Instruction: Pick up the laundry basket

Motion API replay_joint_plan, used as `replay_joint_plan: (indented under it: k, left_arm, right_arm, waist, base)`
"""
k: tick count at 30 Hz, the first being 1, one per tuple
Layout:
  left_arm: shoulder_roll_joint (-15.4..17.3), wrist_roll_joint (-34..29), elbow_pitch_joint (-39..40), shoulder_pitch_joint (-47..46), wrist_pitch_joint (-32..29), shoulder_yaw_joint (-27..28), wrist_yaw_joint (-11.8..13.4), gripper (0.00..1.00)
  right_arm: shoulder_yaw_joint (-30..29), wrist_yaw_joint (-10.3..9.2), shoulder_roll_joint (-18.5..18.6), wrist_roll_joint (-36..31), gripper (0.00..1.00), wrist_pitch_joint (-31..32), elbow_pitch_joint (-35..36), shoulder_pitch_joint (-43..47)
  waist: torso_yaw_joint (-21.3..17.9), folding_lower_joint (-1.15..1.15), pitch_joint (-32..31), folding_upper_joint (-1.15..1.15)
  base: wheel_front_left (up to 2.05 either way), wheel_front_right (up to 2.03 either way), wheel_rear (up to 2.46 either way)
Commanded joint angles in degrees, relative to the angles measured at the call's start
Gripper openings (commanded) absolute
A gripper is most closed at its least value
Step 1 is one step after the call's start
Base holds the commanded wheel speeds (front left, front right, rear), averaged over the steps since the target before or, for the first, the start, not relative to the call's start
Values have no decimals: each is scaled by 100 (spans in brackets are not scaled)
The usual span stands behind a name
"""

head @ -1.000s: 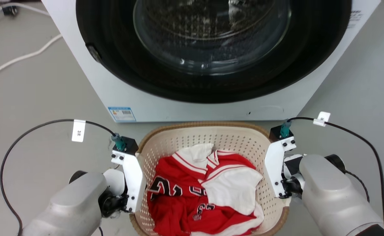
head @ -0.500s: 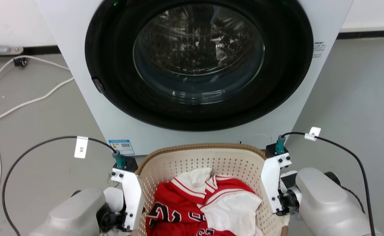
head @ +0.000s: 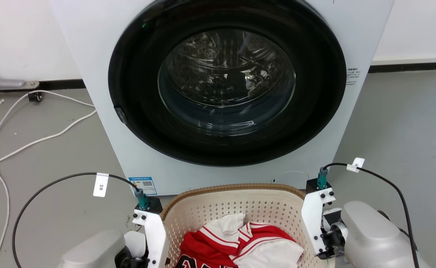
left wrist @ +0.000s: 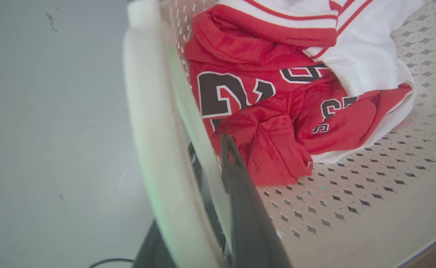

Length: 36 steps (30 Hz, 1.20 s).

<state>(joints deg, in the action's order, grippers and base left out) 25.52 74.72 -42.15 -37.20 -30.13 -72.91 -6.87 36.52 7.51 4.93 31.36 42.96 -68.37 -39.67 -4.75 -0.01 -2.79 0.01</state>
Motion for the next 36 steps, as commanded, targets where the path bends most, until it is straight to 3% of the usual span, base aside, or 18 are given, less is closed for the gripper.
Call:
replay_joint_plan:
  k: [1, 36]
  left_arm:
    - [54, 6, -11, 73, -57, -21, -102, 0]
    - [-53, 98, -43, -7, -194, -41, -106, 0]
  right_arm:
    - [53, -4, 192, -21, 0, 38, -41, 63]
    - [497, -3, 241, 488, 0, 271, 1, -43]
  waist:
    - [19, 1, -41, -1]
    - [16, 1, -89, -1]
  base:
    - [0, 0, 0]
    - [0, 0, 0]
